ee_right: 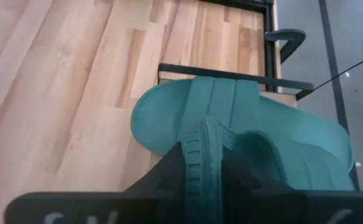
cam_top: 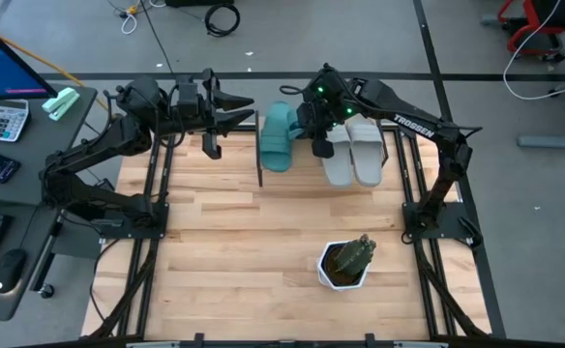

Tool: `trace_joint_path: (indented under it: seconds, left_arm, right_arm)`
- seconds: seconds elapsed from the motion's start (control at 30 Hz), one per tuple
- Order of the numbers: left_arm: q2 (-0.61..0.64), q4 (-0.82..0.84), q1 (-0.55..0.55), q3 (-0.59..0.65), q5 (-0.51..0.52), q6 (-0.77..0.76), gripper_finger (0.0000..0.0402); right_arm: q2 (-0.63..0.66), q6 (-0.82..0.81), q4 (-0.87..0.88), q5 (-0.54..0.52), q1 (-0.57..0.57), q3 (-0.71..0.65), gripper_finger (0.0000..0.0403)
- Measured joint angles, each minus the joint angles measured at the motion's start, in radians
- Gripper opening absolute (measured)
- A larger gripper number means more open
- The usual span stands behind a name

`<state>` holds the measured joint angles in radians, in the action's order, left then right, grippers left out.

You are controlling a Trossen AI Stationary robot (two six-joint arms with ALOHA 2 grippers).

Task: Pick and place slides into the shelf
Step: Put the green slipper on the shelf

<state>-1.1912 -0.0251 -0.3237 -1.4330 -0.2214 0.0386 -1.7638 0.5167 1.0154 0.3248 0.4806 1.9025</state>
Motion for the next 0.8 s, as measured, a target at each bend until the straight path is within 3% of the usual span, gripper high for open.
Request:
trace_joint_path:
  seconds: [0.53, 0.8]
  left_arm:
    - [0.0, 0.0, 0.0, 0.0, 0.0, 0.0, 0.0107]
    - [0.0, 0.0, 0.0, 0.0, 0.0, 0.001, 0.0107]
  right_arm:
    - [0.0, -0.032, 0.099, 0.026, 0.006, 0.0, 0.0216]
    - [0.001, -0.056, 0.145, 0.032, 0.005, 0.0, 0.0269]
